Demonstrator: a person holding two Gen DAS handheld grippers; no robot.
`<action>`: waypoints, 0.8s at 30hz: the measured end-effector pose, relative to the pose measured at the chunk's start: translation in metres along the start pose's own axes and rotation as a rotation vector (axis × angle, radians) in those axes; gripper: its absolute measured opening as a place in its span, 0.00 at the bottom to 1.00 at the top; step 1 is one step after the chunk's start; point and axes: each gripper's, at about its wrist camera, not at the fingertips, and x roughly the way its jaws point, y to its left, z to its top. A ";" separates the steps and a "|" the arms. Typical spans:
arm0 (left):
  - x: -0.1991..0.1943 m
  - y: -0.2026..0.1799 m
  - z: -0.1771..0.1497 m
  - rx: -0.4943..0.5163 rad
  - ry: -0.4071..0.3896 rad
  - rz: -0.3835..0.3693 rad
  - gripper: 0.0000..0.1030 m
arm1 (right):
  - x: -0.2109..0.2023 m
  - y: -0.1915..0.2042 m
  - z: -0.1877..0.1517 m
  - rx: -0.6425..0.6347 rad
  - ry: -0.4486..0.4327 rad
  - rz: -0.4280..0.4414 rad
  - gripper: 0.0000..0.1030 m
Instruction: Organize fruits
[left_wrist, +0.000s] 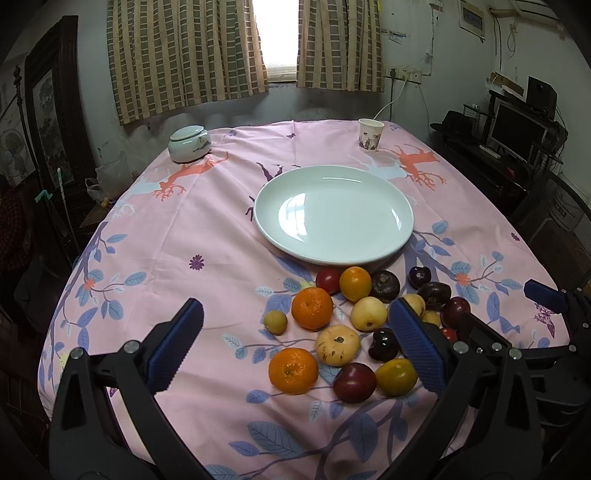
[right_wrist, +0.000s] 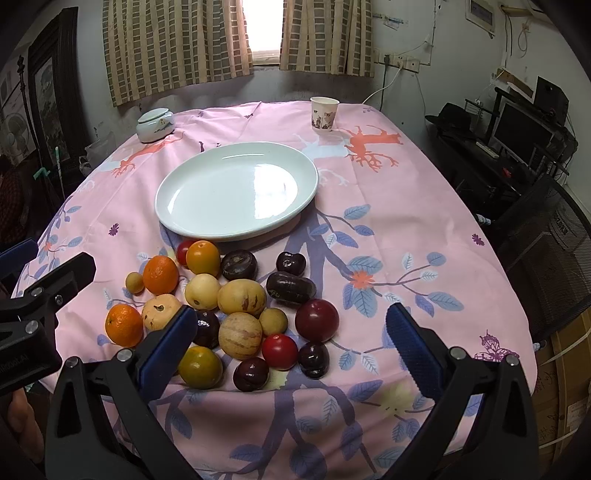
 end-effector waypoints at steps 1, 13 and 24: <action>0.000 0.000 0.000 0.000 0.000 0.000 0.98 | 0.000 0.000 0.000 0.000 0.000 0.000 0.99; 0.000 0.000 0.001 -0.001 0.003 0.000 0.98 | 0.000 0.001 0.000 -0.001 0.002 0.000 0.99; 0.000 0.000 0.001 -0.002 0.005 -0.001 0.98 | 0.002 0.003 0.002 -0.001 0.004 0.001 0.99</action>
